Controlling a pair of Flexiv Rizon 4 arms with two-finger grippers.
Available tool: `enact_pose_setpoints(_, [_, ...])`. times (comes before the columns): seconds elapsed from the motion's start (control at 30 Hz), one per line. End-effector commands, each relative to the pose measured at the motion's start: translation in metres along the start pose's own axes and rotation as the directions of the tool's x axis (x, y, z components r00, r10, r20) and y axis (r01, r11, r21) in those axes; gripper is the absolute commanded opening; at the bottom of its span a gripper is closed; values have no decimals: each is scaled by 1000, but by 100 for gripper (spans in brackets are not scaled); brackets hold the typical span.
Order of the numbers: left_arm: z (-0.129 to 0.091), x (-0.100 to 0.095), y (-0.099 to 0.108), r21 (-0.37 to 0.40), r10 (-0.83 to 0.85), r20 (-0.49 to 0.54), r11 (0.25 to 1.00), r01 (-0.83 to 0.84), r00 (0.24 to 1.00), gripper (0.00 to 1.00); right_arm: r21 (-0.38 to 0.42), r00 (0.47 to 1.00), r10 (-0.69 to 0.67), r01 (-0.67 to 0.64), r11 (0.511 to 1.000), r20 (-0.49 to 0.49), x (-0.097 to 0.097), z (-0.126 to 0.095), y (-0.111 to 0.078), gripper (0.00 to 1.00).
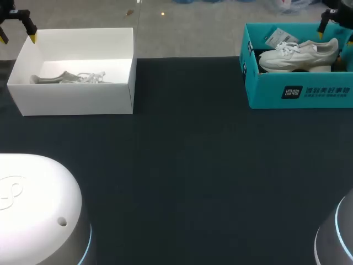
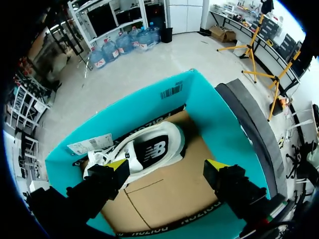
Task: Take the shoe out of the shoebox, open the shoe tongue, remove and reinsert the insole, then place the shoe into the shoebox
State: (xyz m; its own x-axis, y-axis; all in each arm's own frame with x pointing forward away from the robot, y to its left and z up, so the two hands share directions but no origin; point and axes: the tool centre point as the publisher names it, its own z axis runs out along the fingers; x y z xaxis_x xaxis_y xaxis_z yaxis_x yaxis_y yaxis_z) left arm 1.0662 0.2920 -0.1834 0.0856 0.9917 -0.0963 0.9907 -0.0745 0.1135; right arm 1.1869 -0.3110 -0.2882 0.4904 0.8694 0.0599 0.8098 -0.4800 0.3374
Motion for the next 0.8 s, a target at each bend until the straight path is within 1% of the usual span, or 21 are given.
enact_pose_setpoints(0.03, [-1,0,0,1,1,-1,1000,-1,1000,100,4,994,101,-101,995,45,-8,34,26,100])
enact_pose_setpoints(0.1, [-1,0,0,1,1,-1,1000,-1,1000,100,33,995,87,-89,996,54,-15,44,31,100])
enact_pose_setpoints(0.2, [-1,0,0,1,1,-1,1000,-1,1000,100,41,996,54,-57,998,74,-19,53,32,100])
enact_pose_setpoints(0.37, [-1,0,0,1,1,-1,1000,-1,1000,100,49,994,47,-52,997,95,-23,67,36,100])
enact_pose_setpoints(0.5, [-1,0,0,1,1,-1,1000,-1,1000,100,75,994,26,-35,997,110,-20,81,32,100])
enact_pose_setpoints(0.63, [-1,0,0,1,1,-1,1000,-1,1000,100,97,992,42,-54,994,122,-23,90,24,100])
enact_pose_setpoints(0.7, [-1,0,0,1,1,-1,1000,-1,1000,100,100,991,48,-61,993,126,-26,95,20,88])
enact_pose_setpoints(0.77, [-1,0,0,1,1,-1,1000,-1,1000,100,104,991,53,-66,992,127,-27,96,16,81])
enact_pose_setpoints(0.8, [-1,0,0,1,1,-1,1000,-1,1000,100,111,990,47,-62,992,134,-29,99,14,60])
